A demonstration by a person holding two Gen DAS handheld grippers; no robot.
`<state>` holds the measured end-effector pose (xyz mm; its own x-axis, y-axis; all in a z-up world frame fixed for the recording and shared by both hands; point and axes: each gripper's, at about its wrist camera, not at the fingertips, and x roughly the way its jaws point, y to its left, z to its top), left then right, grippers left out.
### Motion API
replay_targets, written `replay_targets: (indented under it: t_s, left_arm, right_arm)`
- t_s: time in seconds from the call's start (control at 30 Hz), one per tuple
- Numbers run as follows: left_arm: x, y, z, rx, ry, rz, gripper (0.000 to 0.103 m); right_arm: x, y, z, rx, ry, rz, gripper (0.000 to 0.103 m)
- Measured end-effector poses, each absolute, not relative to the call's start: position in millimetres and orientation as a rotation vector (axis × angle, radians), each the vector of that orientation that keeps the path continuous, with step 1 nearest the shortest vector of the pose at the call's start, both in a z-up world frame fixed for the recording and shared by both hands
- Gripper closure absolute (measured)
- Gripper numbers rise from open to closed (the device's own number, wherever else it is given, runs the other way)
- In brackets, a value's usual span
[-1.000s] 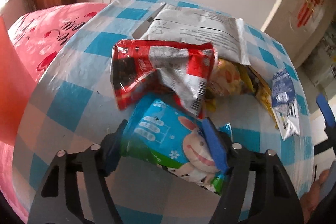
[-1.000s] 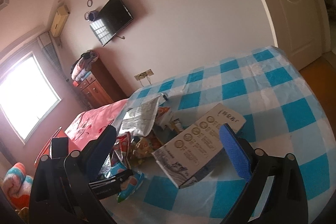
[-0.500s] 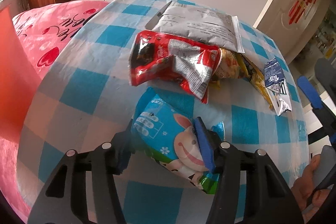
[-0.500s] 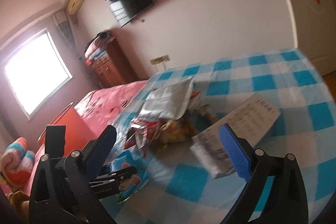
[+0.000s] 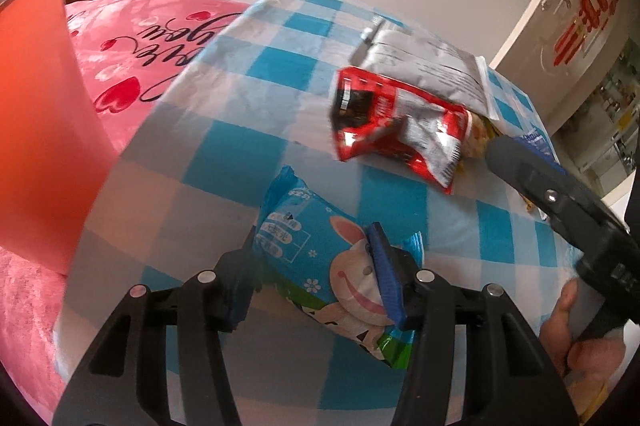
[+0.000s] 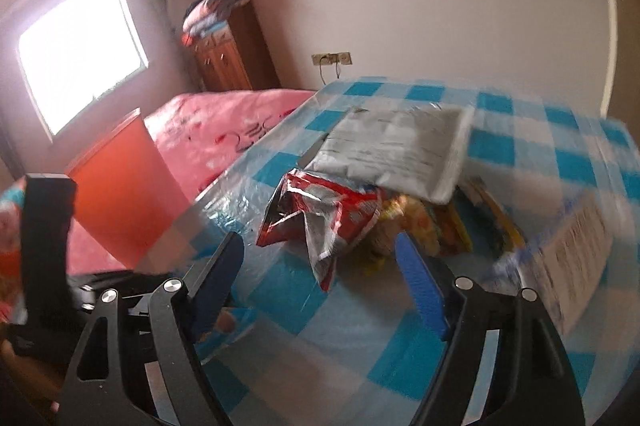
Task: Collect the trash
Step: 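Hold the cow-print packet in the left gripper while the right gripper grasps the red snack bag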
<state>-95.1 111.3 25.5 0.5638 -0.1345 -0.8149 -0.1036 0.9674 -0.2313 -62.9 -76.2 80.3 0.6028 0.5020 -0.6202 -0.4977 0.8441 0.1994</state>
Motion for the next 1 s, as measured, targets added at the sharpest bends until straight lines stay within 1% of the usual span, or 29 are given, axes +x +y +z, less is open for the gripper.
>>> replay_targets:
  t_s: [0.17,0.37,0.53,0.57,0.6,0.7,0.77,0.93,1.0]
  left_arm:
    - [-96,132,27,-0.279,0.961,-0.009,0.05]
    - [-100,153,27,-0.289,0.948,0.0,0.05]
    - [-102,161,25,-0.286,0.945,-0.005,0.05]
    - [-102,162,25,-0.285,0.944,-0.007,0.05]
    - [-102,163,25,-0.281,0.942,-0.012,0.05]
    - [-106,164,27,-0.272,0.933,-0.019,0.05]
    - [-107,166,28,-0.264,0.924,-0.024,0.05]
    - [-110,169,26,-0.254,0.919,-0.029,0.05]
    - [-111,169,26,-0.25,0.915,-0.034,0.05]
  right_arm:
    - [-44,-42,84,-0.192,0.709,0.574,0.025]
    - [-25,-10,63,-0.411,0.77,0.602,0.025]
    - [-21,3,50,-0.538,0.772,0.614,0.014]
    - [-21,5,48,-0.556,0.775,0.625,0.014]
    - [-20,5,48,-0.563,0.782,0.635,0.014]
    - [-18,5,42,-0.587,0.83,0.664,0.009]
    - [-22,6,37,-0.612,0.853,0.674,0.008]
    - [-32,-1,40,-0.41,0.983,0.81,0.009]
    - [-34,-4,42,-0.345,0.988,0.817,0.009]
